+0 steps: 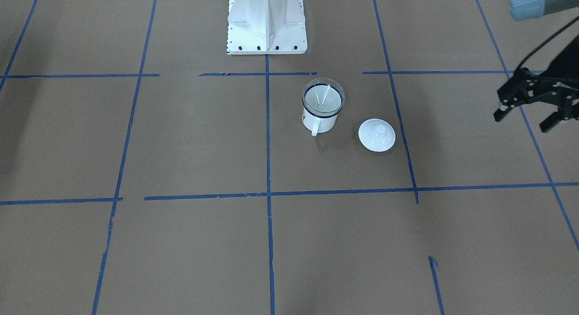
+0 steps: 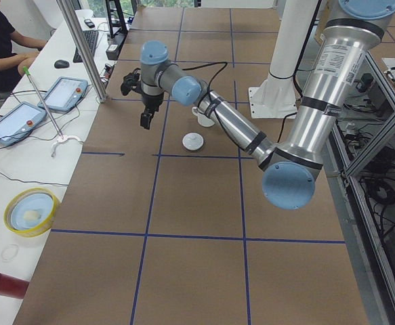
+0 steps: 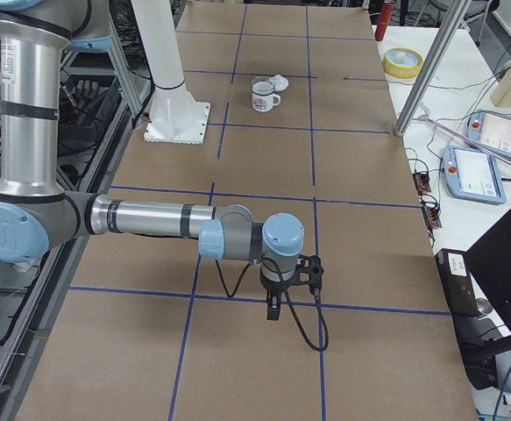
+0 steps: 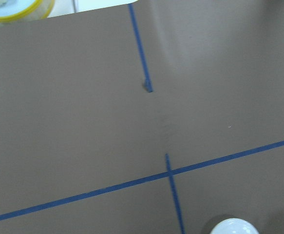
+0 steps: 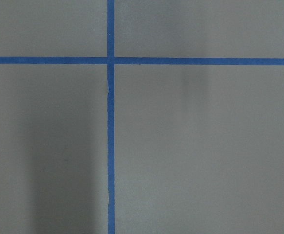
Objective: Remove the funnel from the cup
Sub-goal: 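Move the left gripper over the clear glass funnel in the white mug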
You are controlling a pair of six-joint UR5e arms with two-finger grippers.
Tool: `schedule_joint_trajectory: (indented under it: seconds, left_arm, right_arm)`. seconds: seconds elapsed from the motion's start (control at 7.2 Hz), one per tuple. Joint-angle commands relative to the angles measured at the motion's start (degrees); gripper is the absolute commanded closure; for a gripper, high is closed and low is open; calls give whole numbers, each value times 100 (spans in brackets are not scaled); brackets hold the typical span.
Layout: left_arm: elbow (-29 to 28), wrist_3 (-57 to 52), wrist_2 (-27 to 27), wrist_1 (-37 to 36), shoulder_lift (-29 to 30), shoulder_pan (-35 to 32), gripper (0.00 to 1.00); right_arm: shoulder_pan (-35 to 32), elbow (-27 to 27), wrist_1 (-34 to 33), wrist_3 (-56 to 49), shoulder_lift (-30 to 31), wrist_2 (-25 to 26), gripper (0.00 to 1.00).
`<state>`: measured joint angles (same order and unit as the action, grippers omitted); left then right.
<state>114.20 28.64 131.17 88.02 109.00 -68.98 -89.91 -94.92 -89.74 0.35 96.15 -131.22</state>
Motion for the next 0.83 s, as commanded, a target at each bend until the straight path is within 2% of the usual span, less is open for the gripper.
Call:
schedule_joint_trajectory:
  seconds: [0.0, 0.28, 0.42, 0.69]
  left_arm:
    - [515, 1339, -605, -39, 452, 1118, 0]
    - [419, 2334, -1606, -729, 1355, 2523, 0]
    - [445, 2766, -2239, -925, 1595, 2983, 0]
    - [401, 3067, -2315, -962, 1859, 3390, 0]
  right_arm:
    - [0, 0, 0, 0, 0, 0, 0]
    - [0, 0, 0, 0, 0, 0, 0]
    - [0, 0, 0, 0, 0, 0, 0]
    - [0, 0, 0, 0, 0, 0, 0]
